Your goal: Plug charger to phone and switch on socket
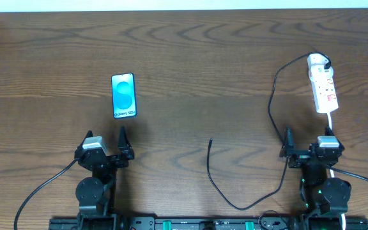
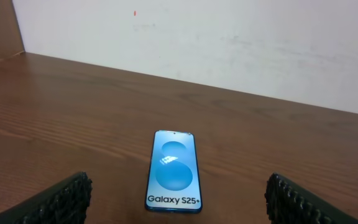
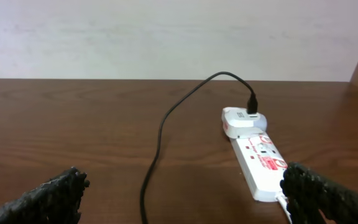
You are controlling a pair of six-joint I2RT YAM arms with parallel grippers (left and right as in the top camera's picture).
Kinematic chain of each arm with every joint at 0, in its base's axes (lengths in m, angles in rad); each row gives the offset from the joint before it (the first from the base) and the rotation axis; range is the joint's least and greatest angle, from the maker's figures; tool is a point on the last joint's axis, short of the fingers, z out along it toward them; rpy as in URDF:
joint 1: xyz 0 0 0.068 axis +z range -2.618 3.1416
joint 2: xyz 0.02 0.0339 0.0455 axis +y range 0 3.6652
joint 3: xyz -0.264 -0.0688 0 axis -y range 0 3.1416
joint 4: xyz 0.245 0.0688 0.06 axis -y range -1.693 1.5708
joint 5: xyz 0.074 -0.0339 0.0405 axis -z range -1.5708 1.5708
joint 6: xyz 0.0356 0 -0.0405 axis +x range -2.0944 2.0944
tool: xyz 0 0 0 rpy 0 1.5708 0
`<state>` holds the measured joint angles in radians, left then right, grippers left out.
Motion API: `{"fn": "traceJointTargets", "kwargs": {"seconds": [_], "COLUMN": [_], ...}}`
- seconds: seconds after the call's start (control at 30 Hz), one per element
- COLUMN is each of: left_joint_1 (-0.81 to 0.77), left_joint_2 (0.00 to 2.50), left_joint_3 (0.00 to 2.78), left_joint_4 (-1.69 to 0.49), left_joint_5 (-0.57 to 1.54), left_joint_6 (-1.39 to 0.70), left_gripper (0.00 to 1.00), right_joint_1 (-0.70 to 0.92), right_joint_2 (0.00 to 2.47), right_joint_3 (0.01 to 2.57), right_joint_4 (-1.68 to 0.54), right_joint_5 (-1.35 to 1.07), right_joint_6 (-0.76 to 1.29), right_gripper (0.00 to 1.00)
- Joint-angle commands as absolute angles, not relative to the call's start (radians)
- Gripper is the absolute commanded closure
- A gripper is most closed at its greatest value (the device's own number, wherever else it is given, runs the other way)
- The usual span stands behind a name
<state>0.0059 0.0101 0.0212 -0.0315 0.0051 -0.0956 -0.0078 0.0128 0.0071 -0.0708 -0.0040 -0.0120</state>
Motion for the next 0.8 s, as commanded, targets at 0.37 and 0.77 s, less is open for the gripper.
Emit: {"fn": "traceJointTargets", "kwargs": {"seconds": [0.37, 0.77], "left_joint_1": [0.011, 0.011], "left_joint_2": [0.007, 0.199], "left_joint_3": [0.038, 0.196], "left_joint_4": [-0.075, -0.075], "left_joint_5": [-0.008, -0.007], "left_joint_6": [-0.079, -0.078], "left_gripper": [0.11, 0.11], "right_joint_1": [0.002, 0.002], "right_joint_2": [0.006, 0.006], "right_joint_3": [0.006, 0.006], "right_joint_4": [-0.076, -0.076], "right_joint_5": [-0.010, -0.009], "right_joint_6": [-0.023, -0.023], "right_gripper": [0.01, 0.01]}}
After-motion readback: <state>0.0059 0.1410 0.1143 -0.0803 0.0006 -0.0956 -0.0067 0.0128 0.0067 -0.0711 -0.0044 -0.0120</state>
